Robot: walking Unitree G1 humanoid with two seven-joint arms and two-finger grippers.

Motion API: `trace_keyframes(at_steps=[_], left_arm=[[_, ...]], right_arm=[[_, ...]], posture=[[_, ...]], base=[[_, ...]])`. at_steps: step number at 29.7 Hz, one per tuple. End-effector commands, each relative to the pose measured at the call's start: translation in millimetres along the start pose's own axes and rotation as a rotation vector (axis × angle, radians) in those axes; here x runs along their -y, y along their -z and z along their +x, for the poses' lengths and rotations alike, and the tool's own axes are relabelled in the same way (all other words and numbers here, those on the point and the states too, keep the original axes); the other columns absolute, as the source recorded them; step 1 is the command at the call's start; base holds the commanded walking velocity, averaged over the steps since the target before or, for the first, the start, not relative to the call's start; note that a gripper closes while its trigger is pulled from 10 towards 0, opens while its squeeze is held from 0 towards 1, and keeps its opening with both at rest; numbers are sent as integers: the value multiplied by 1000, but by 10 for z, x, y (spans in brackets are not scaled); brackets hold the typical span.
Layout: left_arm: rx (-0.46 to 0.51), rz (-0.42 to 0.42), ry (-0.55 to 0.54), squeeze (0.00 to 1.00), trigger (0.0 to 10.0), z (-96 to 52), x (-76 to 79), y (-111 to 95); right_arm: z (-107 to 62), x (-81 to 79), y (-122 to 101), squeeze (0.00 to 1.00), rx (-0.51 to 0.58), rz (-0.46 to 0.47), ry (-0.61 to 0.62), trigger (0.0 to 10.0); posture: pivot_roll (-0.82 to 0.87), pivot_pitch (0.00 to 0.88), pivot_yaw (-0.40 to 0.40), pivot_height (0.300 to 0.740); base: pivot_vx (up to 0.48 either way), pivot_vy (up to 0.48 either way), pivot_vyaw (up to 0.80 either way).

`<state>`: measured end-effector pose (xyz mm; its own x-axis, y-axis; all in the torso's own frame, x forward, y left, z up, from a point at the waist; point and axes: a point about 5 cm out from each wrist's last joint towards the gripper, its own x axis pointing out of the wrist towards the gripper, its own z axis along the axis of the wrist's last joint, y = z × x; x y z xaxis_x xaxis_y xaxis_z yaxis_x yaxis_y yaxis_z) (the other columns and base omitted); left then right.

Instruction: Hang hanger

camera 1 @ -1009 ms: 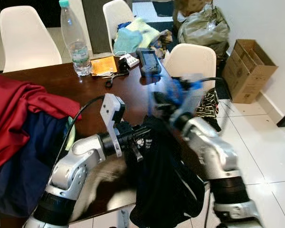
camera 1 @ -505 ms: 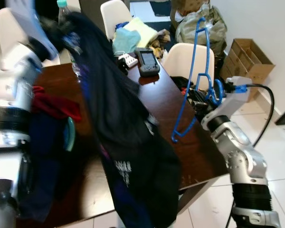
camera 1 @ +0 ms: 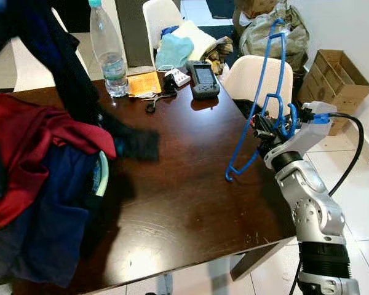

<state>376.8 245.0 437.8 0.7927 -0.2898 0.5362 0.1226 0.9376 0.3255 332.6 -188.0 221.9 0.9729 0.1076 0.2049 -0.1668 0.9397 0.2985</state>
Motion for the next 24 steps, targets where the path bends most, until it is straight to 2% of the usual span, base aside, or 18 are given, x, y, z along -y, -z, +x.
trace_keyframes(at_steps=[1,2,4,5,7,8,9,11,12,16,17,18,19,22,23,24], left_arm=[[6,-122,243,0,10000,39,408,227],[6,-122,243,0,10000,39,408,227],[27,-251,491,0,10000,47,896,404],[27,-251,491,0,10000,47,896,404],[96,-351,695,0,10000,15,1272,400],[96,-351,695,0,10000,15,1272,400],[124,-386,751,0,10000,-2,1368,377],[124,-386,751,0,10000,-2,1368,377],[153,-421,798,0,10000,-22,1443,346],[186,-450,842,0,10000,-62,1496,310],[217,-486,875,0,10000,-109,1522,268],[217,-486,875,0,10000,-109,1522,268],[249,-531,891,0,10000,-162,1514,230],[248,-545,856,0,10000,-213,1463,246],[214,-555,787,0,10000,-264,1385,330],[214,-555,787,0,10000,-264,1385,330]], right_arm=[[-58,102,165,0,-85,-23,59,10000],[-58,102,165,0,-85,-23,59,10000],[-72,129,166,0,-89,-37,74,10000],[-72,129,166,0,-89,-37,74,10000],[-90,151,167,0,-89,-42,85,10000],[-90,151,167,0,-89,-42,85,10000],[-95,156,168,0,-89,-43,87,10000],[-95,156,168,0,-89,-43,87,10000],[-102,155,172,0,-89,-43,88,10000],[-110,151,178,0,-89,-43,88,10000],[-115,147,184,0,-90,-42,87,10000],[-115,147,184,0,-90,-42,87,10000],[-119,142,198,0,-95,-42,84,10000],[-115,132,213,0,-101,-44,78,10000],[-106,117,225,0,-106,-46,69,10000],[-106,117,225,0,-106,-46,69,10000]], posture=[[64,175,74,740],[64,175,74,740],[61,179,74,740],[61,179,74,740],[59,183,78,740],[59,183,78,740],[59,183,78,740],[59,183,78,740],[59,184,81,740],[57,186,81,740],[58,186,82,740],[58,186,82,740],[67,188,77,740],[72,188,76,740],[74,188,73,740],[74,188,73,740]], base=[[0,0,0],[0,0,0],[0,0,0],[0,0,0],[0,0,0],[0,0,0],[0,0,0],[0,0,0],[0,0,0],[0,0,0],[0,0,0],[0,0,0],[0,0,0],[0,0,0],[0,0,0],[0,0,0]])
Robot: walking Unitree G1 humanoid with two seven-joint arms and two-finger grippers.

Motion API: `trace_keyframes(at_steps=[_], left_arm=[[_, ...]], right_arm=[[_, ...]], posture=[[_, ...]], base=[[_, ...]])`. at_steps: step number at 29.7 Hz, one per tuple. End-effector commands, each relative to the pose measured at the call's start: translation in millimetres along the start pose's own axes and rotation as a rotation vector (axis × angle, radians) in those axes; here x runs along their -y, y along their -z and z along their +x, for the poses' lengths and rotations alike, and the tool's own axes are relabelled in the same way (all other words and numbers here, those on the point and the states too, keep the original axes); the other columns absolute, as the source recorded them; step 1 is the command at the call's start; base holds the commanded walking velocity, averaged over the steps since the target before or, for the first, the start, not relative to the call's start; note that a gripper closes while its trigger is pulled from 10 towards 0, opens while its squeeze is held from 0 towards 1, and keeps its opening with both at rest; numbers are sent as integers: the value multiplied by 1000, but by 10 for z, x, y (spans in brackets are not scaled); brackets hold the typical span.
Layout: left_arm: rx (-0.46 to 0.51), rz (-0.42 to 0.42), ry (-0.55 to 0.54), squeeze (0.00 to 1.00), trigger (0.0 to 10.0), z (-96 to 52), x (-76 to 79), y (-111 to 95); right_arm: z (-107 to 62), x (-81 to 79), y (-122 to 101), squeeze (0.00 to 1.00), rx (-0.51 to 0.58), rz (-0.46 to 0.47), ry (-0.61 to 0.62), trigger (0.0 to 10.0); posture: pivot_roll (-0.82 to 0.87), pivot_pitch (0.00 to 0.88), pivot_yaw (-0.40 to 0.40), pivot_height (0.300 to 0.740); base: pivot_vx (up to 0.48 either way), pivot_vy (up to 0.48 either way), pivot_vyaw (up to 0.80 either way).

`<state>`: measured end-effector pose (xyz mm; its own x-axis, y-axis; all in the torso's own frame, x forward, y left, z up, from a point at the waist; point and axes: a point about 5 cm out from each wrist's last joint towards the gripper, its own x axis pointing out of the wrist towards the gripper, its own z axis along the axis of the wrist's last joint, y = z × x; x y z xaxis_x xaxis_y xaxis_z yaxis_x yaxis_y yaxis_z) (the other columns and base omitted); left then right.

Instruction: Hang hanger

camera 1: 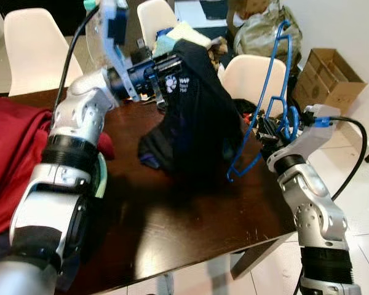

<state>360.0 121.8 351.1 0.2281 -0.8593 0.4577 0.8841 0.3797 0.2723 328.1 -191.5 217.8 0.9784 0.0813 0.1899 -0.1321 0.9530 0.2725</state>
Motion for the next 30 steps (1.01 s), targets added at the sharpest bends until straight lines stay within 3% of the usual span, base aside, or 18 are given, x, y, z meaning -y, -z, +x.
trace_keyframes(at_steps=[1,2,4,5,6,7,9,10,12,13,20,22,27,30], left_arm=[[8,8,-25,0,10000,-58,-21,-46],[-32,1,-121,0,10000,-203,-70,41],[-32,1,-121,0,10000,-203,-70,41],[-145,-15,-252,0,10000,-413,-96,307],[-145,-15,-252,0,10000,-413,-96,307],[-245,-28,-333,0,10000,-569,-52,554],[-245,-28,-333,0,10000,-569,-52,554],[-323,-34,-385,725,10000,-660,11,727],[-323,-34,-385,725,10000,-660,11,727],[-360,-47,-424,1000,10000,-689,46,814],[-390,-52,-404,1000,10000,-647,71,737],[-373,-44,-269,1000,10000,-586,144,487],[-339,-35,-171,1000,10000,-575,208,311],[-239,-38,-109,1000,10000,-592,243,126]], right_arm=[[-46,74,209,0,-100,-13,38,10000],[-38,61,217,0,-105,-17,30,10000],[-38,61,217,0,-105,-17,30,10000],[-28,48,222,0,-110,-21,21,10000],[-28,48,222,0,-110,-21,21,10000],[-17,40,225,0,-113,-25,15,10000],[-17,40,225,0,-113,-25,15,10000],[-8,31,225,0,-115,-28,11,10000],[-8,31,225,0,-115,-28,11,10000],[-1,18,225,0,-115,-30,6,10000],[-9,2,225,0,-111,-34,2,10000],[-23,-22,203,0,-88,-23,-7,10000],[-24,-54,154,0,-48,4,-25,10000],[-17,-84,70,0,9,45,-44,10000]], posture=[[74,188,73,740],[76,189,70,740],[76,189,70,740],[79,190,65,740],[79,190,65,740],[79,189,64,740],[79,189,64,740],[78,188,64,740],[78,188,64,740],[76,185,66,740],[75,182,72,740],[74,179,80,740],[75,178,80,740],[76,176,78,740]], base=[[0,0,0],[0,0,0],[0,0,0],[0,0,0],[0,0,0],[0,0,0],[0,0,0],[0,0,0],[0,0,0],[0,0,0],[0,0,0],[0,0,0],[0,0,0],[0,0,0]])
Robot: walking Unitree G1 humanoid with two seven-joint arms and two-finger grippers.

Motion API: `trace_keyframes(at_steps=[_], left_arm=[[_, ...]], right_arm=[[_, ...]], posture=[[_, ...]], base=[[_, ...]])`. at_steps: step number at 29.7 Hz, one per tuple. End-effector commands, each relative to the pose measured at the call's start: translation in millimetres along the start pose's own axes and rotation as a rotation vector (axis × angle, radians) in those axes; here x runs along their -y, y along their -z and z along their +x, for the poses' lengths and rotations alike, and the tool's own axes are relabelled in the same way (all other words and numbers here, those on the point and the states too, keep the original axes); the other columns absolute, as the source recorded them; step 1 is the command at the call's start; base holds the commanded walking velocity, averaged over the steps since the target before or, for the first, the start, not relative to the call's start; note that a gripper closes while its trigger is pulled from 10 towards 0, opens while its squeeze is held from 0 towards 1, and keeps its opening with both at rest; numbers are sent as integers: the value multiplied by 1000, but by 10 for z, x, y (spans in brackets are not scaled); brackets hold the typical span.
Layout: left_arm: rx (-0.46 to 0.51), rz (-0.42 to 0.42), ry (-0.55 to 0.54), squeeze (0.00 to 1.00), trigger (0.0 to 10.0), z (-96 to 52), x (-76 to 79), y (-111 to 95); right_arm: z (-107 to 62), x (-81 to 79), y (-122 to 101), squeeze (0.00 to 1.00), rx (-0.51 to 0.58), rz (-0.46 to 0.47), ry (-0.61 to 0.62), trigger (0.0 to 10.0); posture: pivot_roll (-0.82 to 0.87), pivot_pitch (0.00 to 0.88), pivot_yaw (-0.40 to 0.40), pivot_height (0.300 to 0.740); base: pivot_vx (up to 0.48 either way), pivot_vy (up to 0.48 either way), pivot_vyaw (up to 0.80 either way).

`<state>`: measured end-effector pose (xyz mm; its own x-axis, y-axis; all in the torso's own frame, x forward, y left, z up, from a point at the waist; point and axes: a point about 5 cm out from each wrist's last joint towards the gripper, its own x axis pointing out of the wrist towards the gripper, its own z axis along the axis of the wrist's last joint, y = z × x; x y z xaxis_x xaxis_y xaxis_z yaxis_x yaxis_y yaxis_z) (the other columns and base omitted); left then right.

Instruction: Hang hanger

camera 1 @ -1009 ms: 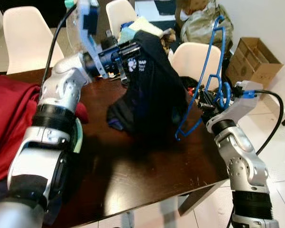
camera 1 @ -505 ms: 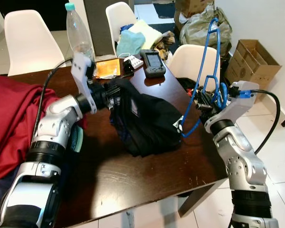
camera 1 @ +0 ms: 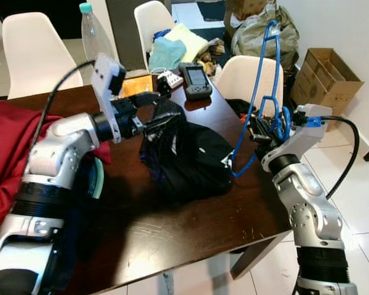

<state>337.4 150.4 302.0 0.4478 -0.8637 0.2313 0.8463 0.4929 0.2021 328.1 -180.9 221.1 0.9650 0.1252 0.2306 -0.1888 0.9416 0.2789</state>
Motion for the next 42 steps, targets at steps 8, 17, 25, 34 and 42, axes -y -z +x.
trace_keyframes(at_steps=[8,17,25,34,42], left_arm=[[70,35,-125,0,10000,-145,-153,-85],[-203,151,-674,0,10000,-385,-647,195],[-251,148,-693,0,10000,-395,-631,256],[-219,176,-479,0,10000,16,-354,378],[-234,197,-374,0,10000,137,-196,438]], right_arm=[[-32,-22,-110,0,90,107,-39,10000],[-260,-256,-576,0,299,151,-414,10000],[-628,-576,-559,0,122,-69,-864,10000],[-733,-851,-408,0,-83,-297,-1078,10000],[-748,-824,-303,0,-226,-431,-1080,10000]], posture=[[75,172,76,740],[65,175,81,740],[65,181,85,740],[71,183,92,740],[68,184,96,740]], base=[[0,0,0],[0,0,0],[0,0,0],[0,0,0],[0,0,0]])
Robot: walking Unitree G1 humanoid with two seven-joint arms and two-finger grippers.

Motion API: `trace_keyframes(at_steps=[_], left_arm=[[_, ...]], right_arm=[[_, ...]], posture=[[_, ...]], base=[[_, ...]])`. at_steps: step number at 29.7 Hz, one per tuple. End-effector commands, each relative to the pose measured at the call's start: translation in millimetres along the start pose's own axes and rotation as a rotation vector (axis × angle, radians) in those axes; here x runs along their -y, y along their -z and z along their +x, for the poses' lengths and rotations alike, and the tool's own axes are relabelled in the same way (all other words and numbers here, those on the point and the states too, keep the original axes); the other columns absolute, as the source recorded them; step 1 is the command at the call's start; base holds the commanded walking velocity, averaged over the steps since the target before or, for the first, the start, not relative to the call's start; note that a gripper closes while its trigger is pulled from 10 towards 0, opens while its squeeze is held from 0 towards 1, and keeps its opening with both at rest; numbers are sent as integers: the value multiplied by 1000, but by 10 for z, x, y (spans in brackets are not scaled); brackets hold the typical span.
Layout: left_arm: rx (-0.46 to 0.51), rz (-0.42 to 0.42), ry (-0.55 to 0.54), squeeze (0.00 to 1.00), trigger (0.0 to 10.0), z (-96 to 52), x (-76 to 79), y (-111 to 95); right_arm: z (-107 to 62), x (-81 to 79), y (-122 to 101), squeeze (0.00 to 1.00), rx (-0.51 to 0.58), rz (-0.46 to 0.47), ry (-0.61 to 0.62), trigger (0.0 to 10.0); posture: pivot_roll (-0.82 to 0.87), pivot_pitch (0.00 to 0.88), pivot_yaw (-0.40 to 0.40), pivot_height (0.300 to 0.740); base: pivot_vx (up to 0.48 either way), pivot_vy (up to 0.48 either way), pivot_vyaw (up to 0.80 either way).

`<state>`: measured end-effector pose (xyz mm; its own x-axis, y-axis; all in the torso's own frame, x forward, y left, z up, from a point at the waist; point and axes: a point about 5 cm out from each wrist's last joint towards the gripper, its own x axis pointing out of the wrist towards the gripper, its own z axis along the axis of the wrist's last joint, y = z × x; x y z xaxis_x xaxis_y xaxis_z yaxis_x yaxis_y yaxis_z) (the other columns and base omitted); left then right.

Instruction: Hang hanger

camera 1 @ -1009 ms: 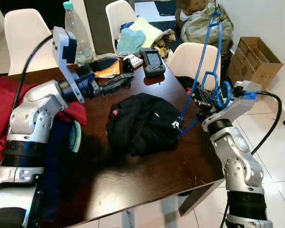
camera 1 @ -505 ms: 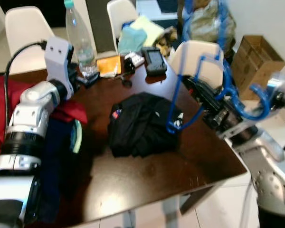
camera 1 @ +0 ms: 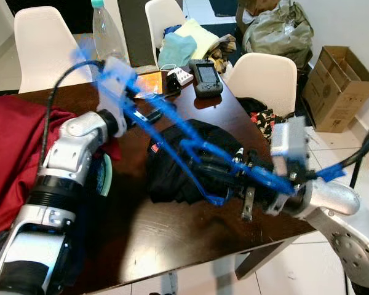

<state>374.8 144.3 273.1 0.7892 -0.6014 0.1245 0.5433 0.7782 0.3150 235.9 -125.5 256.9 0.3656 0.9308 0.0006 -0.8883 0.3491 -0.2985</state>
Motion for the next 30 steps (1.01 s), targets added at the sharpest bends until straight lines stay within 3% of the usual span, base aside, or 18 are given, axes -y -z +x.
trace_keyframes(at_steps=[1,10,15,22,30], left_arm=[[-14,17,31,0,10000,-13,65,47],[-12,27,52,0,10000,-14,111,39],[0,41,77,0,10000,-22,159,18],[14,61,116,0,10000,-28,235,-7],[19,64,123,0,10000,-33,249,-19]], right_arm=[[42,-12,35,0,-62,-17,-4,10000],[74,30,67,0,-133,-19,29,10000],[58,165,150,0,-203,20,141,10000],[27,234,222,0,-257,62,211,10000],[44,255,175,0,-221,77,226,10000]], posture=[[67,183,97,740],[70,182,95,740],[68,183,93,740],[68,184,93,740],[68,185,91,740]], base=[[0,0,0],[0,0,0],[0,0,0],[0,0,0],[0,0,0]])
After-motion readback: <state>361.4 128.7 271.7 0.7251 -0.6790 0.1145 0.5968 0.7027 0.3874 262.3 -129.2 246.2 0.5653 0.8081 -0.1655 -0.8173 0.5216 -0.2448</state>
